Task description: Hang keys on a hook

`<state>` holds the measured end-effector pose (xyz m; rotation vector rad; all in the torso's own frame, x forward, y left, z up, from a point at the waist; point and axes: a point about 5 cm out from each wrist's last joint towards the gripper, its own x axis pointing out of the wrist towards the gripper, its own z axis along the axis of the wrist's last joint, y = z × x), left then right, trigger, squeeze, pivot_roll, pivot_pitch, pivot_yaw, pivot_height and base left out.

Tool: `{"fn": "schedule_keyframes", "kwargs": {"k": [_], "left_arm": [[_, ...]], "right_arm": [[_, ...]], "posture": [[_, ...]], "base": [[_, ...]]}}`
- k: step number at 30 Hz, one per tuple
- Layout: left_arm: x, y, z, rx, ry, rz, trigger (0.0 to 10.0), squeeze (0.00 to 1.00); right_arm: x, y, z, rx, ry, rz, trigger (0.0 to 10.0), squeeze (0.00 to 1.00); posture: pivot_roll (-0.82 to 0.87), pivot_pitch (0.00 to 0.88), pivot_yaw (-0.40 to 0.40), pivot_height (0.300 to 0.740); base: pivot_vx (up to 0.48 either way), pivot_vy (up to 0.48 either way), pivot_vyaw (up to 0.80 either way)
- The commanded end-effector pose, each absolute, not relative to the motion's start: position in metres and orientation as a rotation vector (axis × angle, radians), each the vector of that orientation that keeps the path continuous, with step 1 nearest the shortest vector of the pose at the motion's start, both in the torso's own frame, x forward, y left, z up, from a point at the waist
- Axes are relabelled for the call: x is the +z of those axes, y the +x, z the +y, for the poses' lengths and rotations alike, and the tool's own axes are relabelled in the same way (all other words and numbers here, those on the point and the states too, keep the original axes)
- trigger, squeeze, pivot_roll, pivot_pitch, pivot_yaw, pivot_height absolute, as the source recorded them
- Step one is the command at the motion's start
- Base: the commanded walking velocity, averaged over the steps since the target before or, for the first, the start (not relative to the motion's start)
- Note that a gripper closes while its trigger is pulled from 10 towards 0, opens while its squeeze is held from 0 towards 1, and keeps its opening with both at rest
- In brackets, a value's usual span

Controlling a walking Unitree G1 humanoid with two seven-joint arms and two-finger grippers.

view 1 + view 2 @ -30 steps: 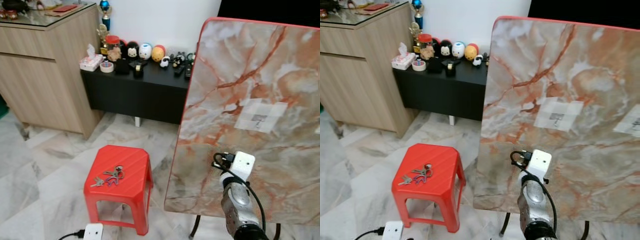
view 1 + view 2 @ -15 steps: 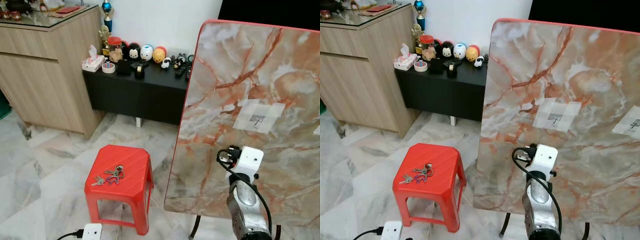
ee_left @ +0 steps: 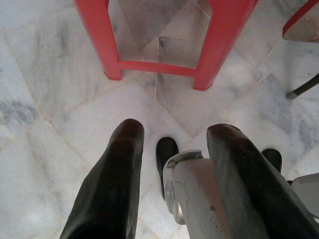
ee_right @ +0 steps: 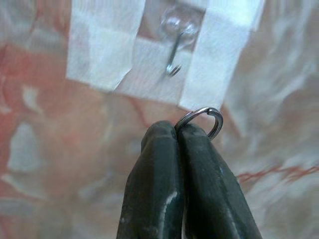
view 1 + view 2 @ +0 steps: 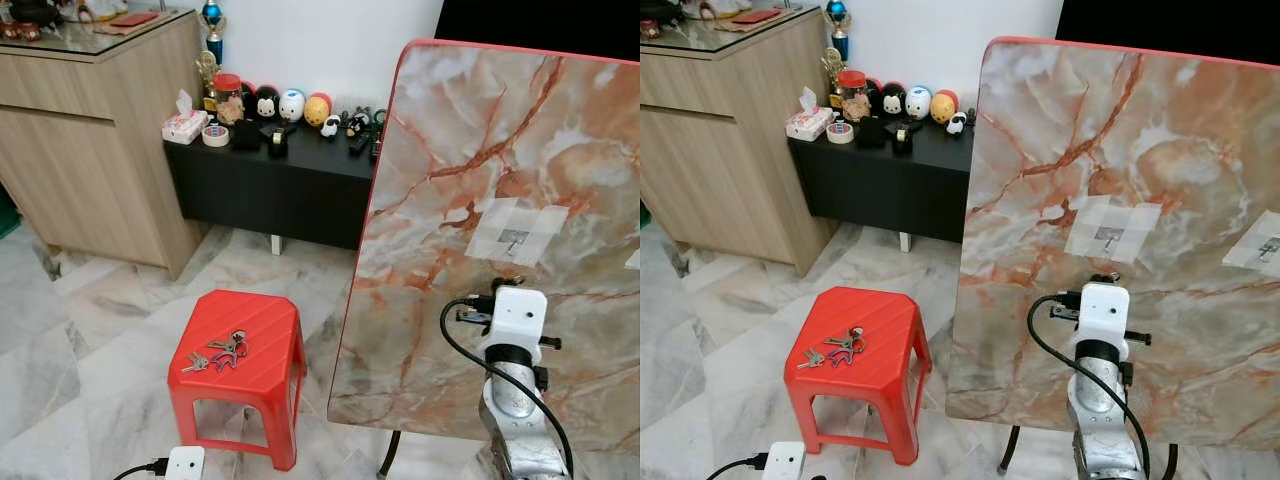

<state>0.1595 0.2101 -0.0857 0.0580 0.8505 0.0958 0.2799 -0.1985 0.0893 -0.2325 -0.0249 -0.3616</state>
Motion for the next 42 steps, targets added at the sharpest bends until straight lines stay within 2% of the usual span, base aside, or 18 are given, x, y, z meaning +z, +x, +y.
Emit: {"fn": "schedule_keyframes", "kwargs": {"k": [1,20,42], "left_arm": [[-0.089,0.155,0.207,0.082,0.061,0.876,10.0,0.0],[-0.089,0.154,0.208,0.083,0.063,0.885,10.0,0.0],[-0.089,0.155,0.208,0.084,0.062,0.875,10.0,0.0]], "right_arm": [[0.095,0.279,-0.202,-0.376,-0.26,-0.037,10.0,0.0],[0.113,0.295,-0.201,-0.354,-0.372,-0.071,10.0,0.0],[0.115,0.302,-0.197,-0.316,-0.386,-0.031,10.0,0.0]], "posture": [[0.07,0.0,-0.098,0.74],[0.07,0.0,-0.095,0.74],[0.07,0.0,-0.102,0.74]], "base": [[0.0,0.0,0.0],[0.0,0.0,0.0],[0.0,0.0,0.0]]}}
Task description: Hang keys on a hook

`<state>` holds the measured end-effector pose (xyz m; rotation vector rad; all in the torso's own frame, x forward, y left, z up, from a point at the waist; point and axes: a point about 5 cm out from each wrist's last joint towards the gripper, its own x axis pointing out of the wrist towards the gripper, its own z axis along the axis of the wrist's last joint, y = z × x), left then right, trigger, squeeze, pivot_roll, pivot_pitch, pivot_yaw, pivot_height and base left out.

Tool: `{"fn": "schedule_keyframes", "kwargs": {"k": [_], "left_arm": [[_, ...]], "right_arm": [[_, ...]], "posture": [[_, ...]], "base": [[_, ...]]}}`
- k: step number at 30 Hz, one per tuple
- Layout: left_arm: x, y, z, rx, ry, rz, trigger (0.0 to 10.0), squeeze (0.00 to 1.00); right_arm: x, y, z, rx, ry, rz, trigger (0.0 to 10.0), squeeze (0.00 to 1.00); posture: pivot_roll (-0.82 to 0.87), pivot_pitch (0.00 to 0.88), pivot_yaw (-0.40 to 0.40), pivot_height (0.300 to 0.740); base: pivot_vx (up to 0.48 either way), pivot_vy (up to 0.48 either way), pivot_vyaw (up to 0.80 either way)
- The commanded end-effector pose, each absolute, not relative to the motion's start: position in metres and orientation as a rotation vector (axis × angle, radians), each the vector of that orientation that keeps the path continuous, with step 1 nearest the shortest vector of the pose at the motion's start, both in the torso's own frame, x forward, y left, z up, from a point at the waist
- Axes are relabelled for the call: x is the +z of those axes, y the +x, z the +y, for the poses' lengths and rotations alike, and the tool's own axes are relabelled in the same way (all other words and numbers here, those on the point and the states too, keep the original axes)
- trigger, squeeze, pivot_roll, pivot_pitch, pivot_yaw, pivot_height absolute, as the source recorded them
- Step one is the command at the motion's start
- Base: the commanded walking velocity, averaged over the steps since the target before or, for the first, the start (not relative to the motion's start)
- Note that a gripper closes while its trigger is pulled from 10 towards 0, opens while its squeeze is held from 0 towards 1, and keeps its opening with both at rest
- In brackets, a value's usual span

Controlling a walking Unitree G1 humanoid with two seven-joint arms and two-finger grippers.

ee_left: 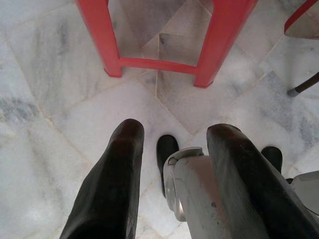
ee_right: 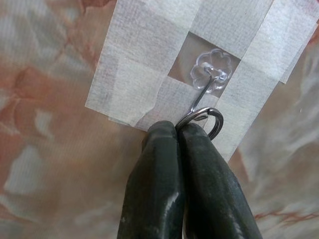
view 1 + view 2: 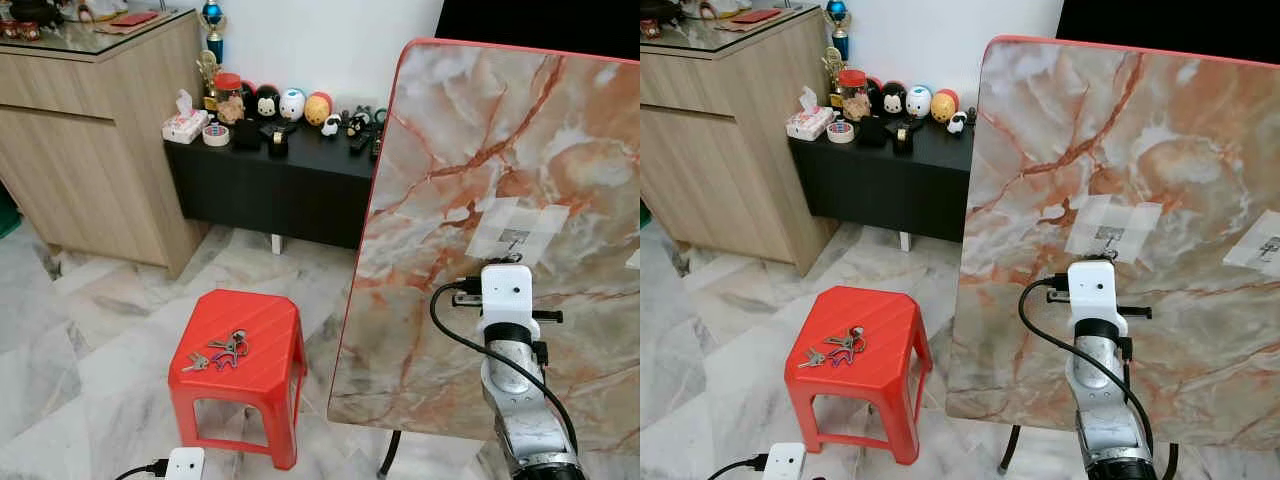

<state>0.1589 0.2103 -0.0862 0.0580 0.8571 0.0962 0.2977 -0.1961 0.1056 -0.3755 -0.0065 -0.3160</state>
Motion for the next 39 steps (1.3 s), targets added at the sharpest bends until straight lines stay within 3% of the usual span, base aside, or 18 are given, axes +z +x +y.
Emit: {"fn": "schedule_keyframes", "kwargs": {"k": [1,39], "left_arm": [[-0.0885,0.1548,0.2078,0.084,0.062,0.874,10.0,0.0],[-0.0878,0.1566,0.2081,0.089,0.057,0.871,10.0,0.0]], "right_arm": [[0.1151,0.3023,-0.1975,-0.315,-0.39,-0.028,10.0,0.0],[0.1122,0.3116,-0.1965,-0.238,-0.405,0.064,10.0,0.0]], "posture": [[0.07,0.0,-0.102,0.74],[0.08,0.0,-0.105,0.74]], "base": [[0.0,0.0,0.0],[0.0,0.0,0.0]]}}
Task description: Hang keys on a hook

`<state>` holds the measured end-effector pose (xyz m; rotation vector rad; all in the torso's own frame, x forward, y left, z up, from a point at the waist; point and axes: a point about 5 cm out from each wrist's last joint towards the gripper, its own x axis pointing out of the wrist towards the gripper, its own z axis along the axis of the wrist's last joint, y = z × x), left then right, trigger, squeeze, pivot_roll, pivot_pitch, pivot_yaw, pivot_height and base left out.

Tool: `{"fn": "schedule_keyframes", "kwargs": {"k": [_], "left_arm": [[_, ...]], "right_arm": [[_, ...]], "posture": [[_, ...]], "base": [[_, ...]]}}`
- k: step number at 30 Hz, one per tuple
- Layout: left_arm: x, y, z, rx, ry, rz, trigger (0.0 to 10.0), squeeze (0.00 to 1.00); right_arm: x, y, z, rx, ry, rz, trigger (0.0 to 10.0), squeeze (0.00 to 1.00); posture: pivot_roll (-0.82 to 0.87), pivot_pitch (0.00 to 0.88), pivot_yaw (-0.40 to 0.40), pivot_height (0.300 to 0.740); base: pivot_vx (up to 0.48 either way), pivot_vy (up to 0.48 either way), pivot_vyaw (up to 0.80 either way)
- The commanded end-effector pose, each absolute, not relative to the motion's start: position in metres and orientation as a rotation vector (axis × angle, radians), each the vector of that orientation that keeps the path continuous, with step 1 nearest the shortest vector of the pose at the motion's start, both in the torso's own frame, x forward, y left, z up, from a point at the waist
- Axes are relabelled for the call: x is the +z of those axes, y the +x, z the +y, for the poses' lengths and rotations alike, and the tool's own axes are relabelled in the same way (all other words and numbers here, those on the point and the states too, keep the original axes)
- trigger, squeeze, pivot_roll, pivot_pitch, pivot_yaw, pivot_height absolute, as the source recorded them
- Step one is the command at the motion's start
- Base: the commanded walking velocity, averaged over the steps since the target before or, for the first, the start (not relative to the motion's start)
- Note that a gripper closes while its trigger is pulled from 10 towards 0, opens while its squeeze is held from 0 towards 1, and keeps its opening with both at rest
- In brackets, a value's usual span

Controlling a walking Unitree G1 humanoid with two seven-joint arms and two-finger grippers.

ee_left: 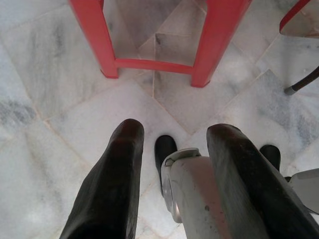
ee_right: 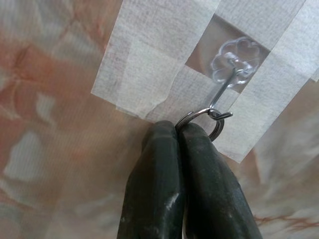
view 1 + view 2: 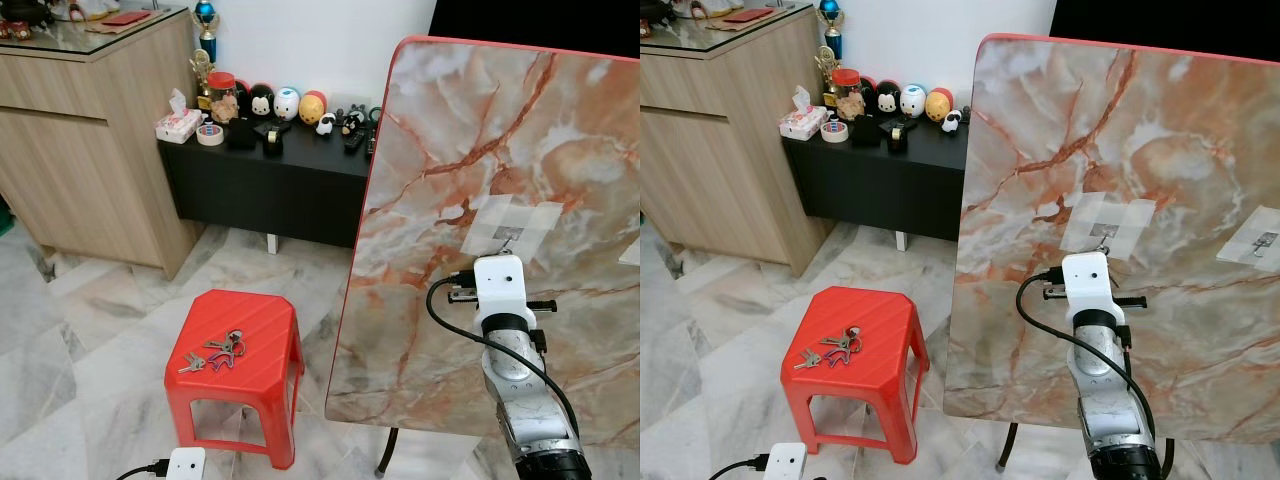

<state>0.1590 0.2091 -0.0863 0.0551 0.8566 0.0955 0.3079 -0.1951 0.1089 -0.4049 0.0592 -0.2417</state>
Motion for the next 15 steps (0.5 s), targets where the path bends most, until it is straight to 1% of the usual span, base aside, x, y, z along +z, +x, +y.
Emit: {"fn": "schedule_keyframes", "kwargs": {"k": [1,7,8,9,10,15], "left_arm": [[-0.088,0.156,0.208,0.089,0.057,0.871,10.0,0.0],[-0.088,0.155,0.208,0.09,0.057,0.873,10.0,0.0],[-0.088,0.155,0.208,0.09,0.058,0.874,10.0,0.0],[-0.088,0.155,0.208,0.09,0.058,0.874,10.0,0.0],[-0.089,0.155,0.208,0.091,0.058,0.875,10.0,0.0],[-0.089,0.154,0.207,0.09,0.059,0.877,10.0,0.0]], "right_arm": [[0.112,0.312,-0.196,-0.237,-0.405,0.064,10.0,0.0],[0.113,0.311,-0.197,-0.238,-0.401,0.065,10.0,0.0],[0.113,0.311,-0.197,-0.24,-0.392,0.063,10.0,0.92],[0.113,0.311,-0.197,-0.24,-0.392,0.063,10.0,0.92],[0.114,0.311,-0.197,-0.24,-0.377,0.054,10.0,1.0],[0.123,0.312,-0.193,-0.225,-0.348,-0.004,10.0,1.0]], "posture": [[0.08,0.0,-0.105,0.74],[0.08,0.0,-0.106,0.74],[0.08,0.0,-0.106,0.74],[0.08,0.0,-0.106,0.74],[0.07,0.0,-0.105,0.74],[0.07,0.0,-0.106,0.74]], "base": [[0.0,0.0,0.0],[0.0,0.0,0.0],[0.0,0.0,0.0],[0.0,0.0,0.0],[0.0,0.0,0.0],[0.0,0.0,0.0]]}}
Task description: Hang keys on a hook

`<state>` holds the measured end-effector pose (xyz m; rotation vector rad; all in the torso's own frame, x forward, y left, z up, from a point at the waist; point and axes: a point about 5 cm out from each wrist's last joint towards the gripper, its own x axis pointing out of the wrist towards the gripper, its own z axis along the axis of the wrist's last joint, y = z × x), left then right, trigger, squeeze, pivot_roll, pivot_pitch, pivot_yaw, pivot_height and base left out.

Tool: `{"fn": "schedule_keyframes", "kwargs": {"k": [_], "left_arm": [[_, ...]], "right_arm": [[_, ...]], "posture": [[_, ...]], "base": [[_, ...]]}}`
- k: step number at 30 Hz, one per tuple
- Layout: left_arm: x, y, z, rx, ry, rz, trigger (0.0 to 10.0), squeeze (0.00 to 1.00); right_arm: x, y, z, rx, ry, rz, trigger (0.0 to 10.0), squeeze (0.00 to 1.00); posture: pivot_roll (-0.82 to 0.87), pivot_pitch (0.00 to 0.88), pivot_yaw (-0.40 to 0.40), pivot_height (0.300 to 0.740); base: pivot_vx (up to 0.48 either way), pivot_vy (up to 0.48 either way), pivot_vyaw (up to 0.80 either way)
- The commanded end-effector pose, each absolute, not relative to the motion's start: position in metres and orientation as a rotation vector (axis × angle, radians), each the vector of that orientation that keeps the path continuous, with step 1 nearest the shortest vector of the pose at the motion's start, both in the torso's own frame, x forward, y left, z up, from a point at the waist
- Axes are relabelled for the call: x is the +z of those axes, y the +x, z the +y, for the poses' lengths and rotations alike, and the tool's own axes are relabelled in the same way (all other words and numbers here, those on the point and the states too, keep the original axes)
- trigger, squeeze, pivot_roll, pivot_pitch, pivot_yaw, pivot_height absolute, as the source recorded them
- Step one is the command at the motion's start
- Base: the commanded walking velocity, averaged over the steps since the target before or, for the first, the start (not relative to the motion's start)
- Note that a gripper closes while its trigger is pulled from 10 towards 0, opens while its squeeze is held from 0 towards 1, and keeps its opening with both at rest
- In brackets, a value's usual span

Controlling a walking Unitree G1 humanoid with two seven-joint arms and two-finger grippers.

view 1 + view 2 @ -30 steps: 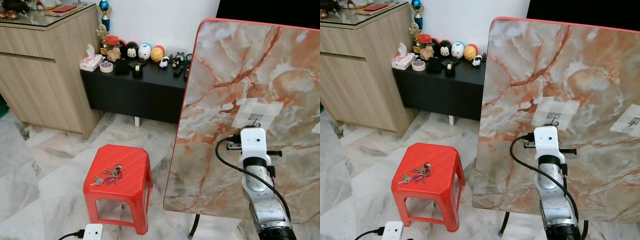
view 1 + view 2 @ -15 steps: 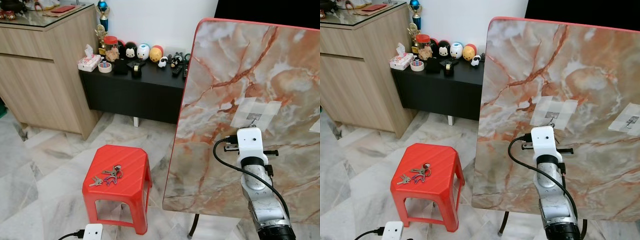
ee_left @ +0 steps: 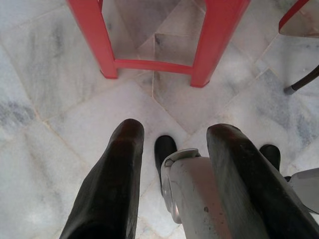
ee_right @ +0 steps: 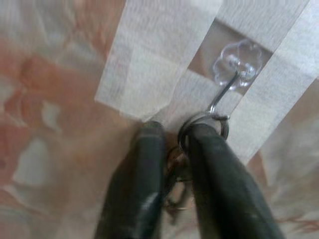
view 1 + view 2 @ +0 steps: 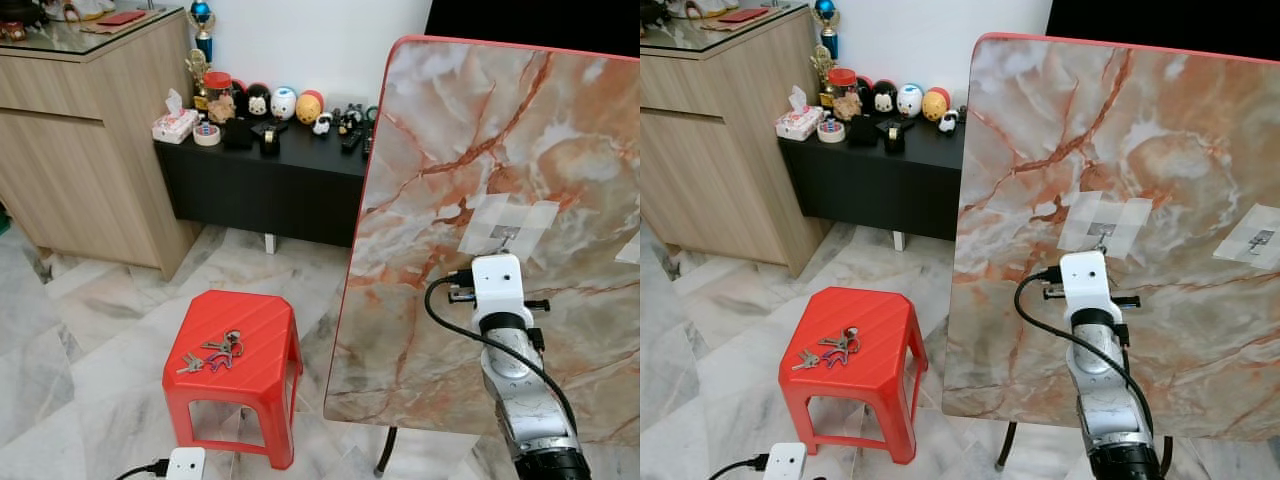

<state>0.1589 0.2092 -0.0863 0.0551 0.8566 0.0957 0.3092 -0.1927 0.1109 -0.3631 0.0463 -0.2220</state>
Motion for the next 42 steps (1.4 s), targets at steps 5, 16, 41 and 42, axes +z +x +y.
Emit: {"fn": "schedule_keyframes", "kwargs": {"k": [5,16,41,42], "left_arm": [[-0.089,0.153,0.207,0.089,0.059,0.879,10.0,0.0],[-0.089,0.153,0.208,0.088,0.057,0.882,10.0,0.0],[-0.088,0.157,0.208,0.092,0.061,0.868,10.0,0.0],[-0.088,0.157,0.208,0.093,0.062,0.867,10.0,0.0]], "right_arm": [[0.128,0.312,-0.193,-0.23,-0.333,-0.041,10.0,1.0],[0.127,0.301,-0.184,-0.183,-0.277,-0.057,10.0,0.0],[0.031,0.262,-0.191,-0.139,-0.051,0.373,10.0,0.0],[0.019,0.257,-0.193,-0.152,-0.04,0.428,10.0,0.0]], "posture": [[0.07,0.0,-0.106,0.74],[0.08,0.0,-0.104,0.74],[0.07,0.0,-0.104,0.74],[0.07,0.0,-0.104,0.74]], "base": [[0.0,0.0,0.0],[0.0,0.0,0.0],[0.0,0.0,0.0],[0.0,0.0,0.0]]}}
